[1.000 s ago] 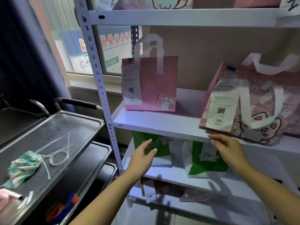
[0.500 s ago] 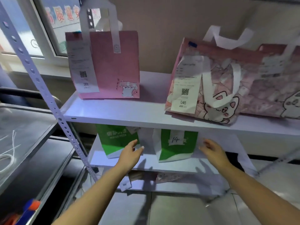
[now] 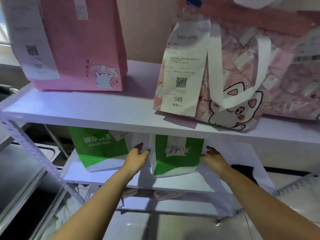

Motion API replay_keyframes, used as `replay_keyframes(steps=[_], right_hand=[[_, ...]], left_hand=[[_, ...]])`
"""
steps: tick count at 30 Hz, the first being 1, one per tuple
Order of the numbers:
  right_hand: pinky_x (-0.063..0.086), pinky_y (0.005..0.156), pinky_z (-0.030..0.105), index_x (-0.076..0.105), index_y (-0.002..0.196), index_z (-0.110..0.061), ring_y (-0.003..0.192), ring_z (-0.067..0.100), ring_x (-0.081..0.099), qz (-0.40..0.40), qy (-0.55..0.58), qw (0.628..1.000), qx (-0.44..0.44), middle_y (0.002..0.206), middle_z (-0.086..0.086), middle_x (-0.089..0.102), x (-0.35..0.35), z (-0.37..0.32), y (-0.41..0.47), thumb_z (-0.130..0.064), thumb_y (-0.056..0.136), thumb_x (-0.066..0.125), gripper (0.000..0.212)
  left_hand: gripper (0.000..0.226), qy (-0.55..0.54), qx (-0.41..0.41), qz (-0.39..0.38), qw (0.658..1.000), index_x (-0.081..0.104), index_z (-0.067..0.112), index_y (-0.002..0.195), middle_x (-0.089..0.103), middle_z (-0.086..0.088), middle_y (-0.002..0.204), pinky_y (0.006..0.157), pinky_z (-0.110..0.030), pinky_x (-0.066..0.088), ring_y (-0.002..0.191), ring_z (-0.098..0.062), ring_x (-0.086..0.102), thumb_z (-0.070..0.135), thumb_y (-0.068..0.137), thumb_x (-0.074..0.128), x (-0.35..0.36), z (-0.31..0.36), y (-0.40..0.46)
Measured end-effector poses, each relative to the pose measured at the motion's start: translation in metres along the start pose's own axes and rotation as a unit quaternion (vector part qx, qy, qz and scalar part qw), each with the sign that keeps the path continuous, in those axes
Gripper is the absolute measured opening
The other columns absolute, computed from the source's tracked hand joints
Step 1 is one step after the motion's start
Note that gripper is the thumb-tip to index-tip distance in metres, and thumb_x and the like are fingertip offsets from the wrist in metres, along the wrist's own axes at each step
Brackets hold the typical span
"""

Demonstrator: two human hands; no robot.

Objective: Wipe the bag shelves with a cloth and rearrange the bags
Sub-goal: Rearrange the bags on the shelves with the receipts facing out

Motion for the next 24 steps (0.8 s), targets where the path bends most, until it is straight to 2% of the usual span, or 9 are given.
replay_keyframes(steps=[3,5,7,9,12,15,19,21,24], right_hand=[[0.037,0.104,0.031,0.034,0.143,-0.01,0.128,0.027,0.045,-0.012,0.027,0.999,-0.016,0.144,0.01,0.044,0.008,0.002,0.019,-0.005,0.085,0.064,0.065],[0.041,0.096,0.028,0.042,0.137,-0.008,0.118,0.027,0.051,-0.017,0.032,0.999,-0.03,0.136,0.011,0.052,0.013,0.0,0.022,-0.002,0.085,0.063,0.056],[0.043,0.088,0.025,0.043,0.134,-0.008,0.106,0.024,0.054,-0.018,0.048,0.998,-0.036,0.132,0.012,0.055,0.014,0.0,0.018,0.0,0.084,0.063,0.055],[0.041,0.081,0.024,0.045,0.131,-0.005,0.098,0.022,0.053,-0.027,0.051,0.998,-0.04,0.126,0.014,0.058,0.012,0.003,0.01,0.002,0.084,0.062,0.05],[0.043,0.079,0.025,0.047,0.125,0.0,0.095,0.023,0.055,-0.051,0.057,0.996,-0.04,0.115,0.016,0.06,0.008,0.01,-0.011,0.006,0.084,0.06,0.043],[0.046,0.067,0.015,0.049,0.12,-0.003,0.089,0.017,0.059,-0.075,0.048,0.995,-0.044,0.097,0.002,0.06,0.001,0.017,-0.038,0.008,0.083,0.061,0.04],[0.048,0.073,0.016,0.057,0.115,-0.01,0.09,0.009,0.062,-0.107,0.0,0.992,-0.066,0.106,0.002,0.066,-0.002,0.03,-0.073,0.005,0.086,0.056,0.032],[0.048,0.074,0.015,0.059,0.108,-0.015,0.093,0.013,0.063,-0.115,-0.021,0.99,-0.074,0.106,0.001,0.066,0.0,0.036,-0.094,0.004,0.091,0.05,0.027],[0.047,0.076,0.019,0.061,0.098,-0.02,0.094,0.018,0.062,-0.117,-0.002,0.99,-0.077,0.098,-0.004,0.066,0.005,0.041,-0.13,0.005,0.095,0.042,0.031]], left_hand=[[0.048,-0.014,0.007,-0.009,1.0,0.04,0.016,0.142,0.045,-0.004,0.143,0.103,-0.031,0.036,0.127,-0.022,0.044,0.023,0.097,0.052,0.016,-0.002,0.014],[0.042,-0.02,0.02,-0.02,0.999,0.042,0.018,0.141,0.047,0.003,0.135,0.097,-0.023,0.032,0.119,-0.016,0.045,0.021,0.099,0.047,0.025,0.001,0.017],[0.041,-0.028,0.026,-0.043,0.998,0.043,0.022,0.14,0.051,0.007,0.13,0.099,-0.022,0.032,0.12,-0.016,0.046,0.018,0.1,0.045,0.033,0.002,0.016],[0.04,-0.036,0.036,-0.071,0.996,0.044,0.025,0.138,0.056,0.006,0.125,0.102,-0.026,0.035,0.117,-0.016,0.051,0.015,0.099,0.043,0.039,0.002,0.009],[0.038,-0.035,0.017,-0.053,0.998,0.043,0.019,0.138,0.057,0.001,0.12,0.095,-0.027,0.036,0.11,-0.015,0.051,0.022,0.099,0.044,0.041,0.0,-0.011],[0.037,-0.016,-0.003,-0.044,0.999,0.048,0.014,0.132,0.057,-0.003,0.119,0.09,-0.026,0.038,0.108,-0.017,0.053,0.026,0.098,0.049,0.037,-0.007,-0.041],[0.019,0.011,-0.022,-0.065,0.998,0.058,0.02,0.11,0.066,-0.002,0.105,0.081,-0.03,0.05,0.098,-0.021,0.063,0.031,0.097,0.05,0.027,-0.017,-0.091],[0.014,0.019,-0.019,-0.06,0.998,0.059,0.022,0.102,0.067,-0.002,0.099,0.083,-0.032,0.049,0.096,-0.022,0.063,0.031,0.097,0.05,0.02,-0.02,-0.115],[0.017,0.019,-0.01,-0.051,0.998,0.059,0.017,0.101,0.065,-0.005,0.093,0.073,-0.028,0.046,0.085,-0.019,0.058,0.03,0.097,0.049,0.001,-0.023,-0.148]])
Point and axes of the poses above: each hand's wrist, its own y-axis towards the middle knuckle, its own x-axis out of the palm, z = x × y, the point moved 2 cm from there along y, towards the middle knuckle
